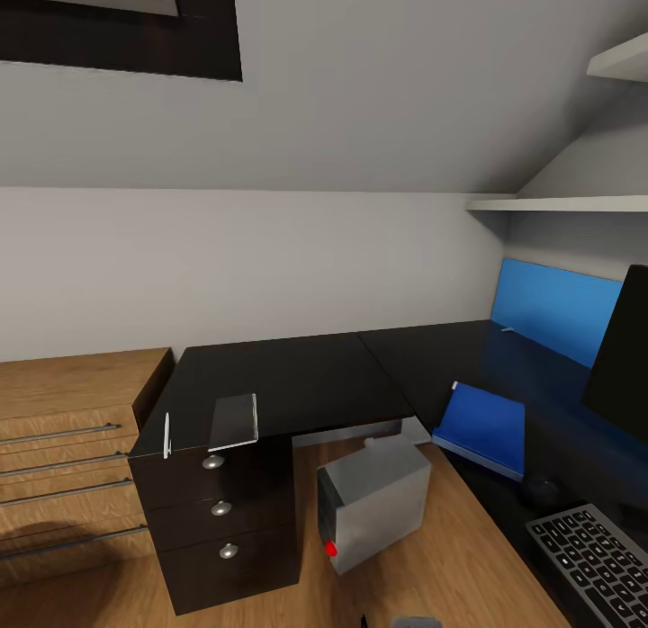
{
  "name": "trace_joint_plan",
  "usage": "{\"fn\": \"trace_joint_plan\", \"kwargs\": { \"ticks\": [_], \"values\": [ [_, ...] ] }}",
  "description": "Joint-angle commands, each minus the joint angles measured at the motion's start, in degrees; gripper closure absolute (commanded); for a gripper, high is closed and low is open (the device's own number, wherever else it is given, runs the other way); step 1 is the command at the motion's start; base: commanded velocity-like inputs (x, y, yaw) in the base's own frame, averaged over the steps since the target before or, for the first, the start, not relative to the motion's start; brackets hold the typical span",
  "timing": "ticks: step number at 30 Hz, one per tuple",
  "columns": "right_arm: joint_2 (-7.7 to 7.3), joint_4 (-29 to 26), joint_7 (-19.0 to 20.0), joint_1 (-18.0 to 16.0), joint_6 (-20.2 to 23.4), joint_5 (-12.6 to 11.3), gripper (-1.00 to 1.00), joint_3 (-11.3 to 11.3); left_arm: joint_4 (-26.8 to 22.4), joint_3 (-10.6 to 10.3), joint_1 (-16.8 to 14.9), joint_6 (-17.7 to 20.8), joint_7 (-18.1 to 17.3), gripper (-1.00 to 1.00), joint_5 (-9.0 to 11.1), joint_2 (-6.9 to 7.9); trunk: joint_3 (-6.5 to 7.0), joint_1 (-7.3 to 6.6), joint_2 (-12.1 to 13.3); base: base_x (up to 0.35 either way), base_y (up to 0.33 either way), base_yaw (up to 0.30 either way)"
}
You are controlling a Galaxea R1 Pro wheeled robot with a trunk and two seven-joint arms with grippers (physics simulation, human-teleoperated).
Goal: In the bedroom, organize the workspace by keeping the computer under the desk, ensuring the monitor is on the desk, placing the keyboard on the desk next to the monitor, placing the mouse on the desk next to the keyboard, moving the folder from the swivel chair onto the desk next to the mouse, stacking the notebook on top of the folder with the pen on top of the notebook, and positioning the swivel chair next to the desk.
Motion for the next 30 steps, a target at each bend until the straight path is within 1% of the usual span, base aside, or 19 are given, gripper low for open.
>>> {"fn": "trace_joint_plan", "kwargs": {
  "ticks": [1,6,10,13,20,30],
  "values": [
    [-0.01,0.3,-0.5,0.0,-0.1,-0.1,-1.0,0.5,0.4,0.3,0.0,-0.2,0.0,-1.0,-0.6,-0.02,-0.06,-0.01,0.0,0.0,0.0,0.0],
    [-0.02,1.9,-0.6,0.0,-0.2,-0.1,-1.0,0.5,2.0,0.3,-0.1,-0.3,0.0,-1.0,-0.6,0.1,-0.06,-0.01,0.0,0.0,0.0,0.0],
    [0.06,2.3,-0.6,-0.1,-0.5,-0.1,-1.0,0.5,3.2,0.3,-0.1,-0.2,-0.1,-1.0,-0.5,0.23,-0.06,-0.01,0.0,0.0,0.0,0.125],
    [0.04,2.3,-0.6,-0.1,-1.5,-0.1,-1.0,0.4,4.0,0.3,0.0,-0.2,-0.2,-1.0,-0.4,0.23,-0.06,-0.01,0.0,0.0,0.0,0.238],
    [0.04,2.4,-0.6,-0.1,-3.7,-0.1,-1.0,0.4,4.0,0.3,0.0,-0.2,-0.2,-1.0,-0.4,0.22,-0.06,-0.01,0.0,0.0,0.0,0.266],
    [0.04,2.4,-0.6,-0.1,-3.9,-0.1,-1.0,0.4,4.0,0.3,0.0,-0.2,-0.2,-1.0,-0.4,0.22,-0.15,-0.01,0.0,0.0,0.0,0.267]
  ]
}}
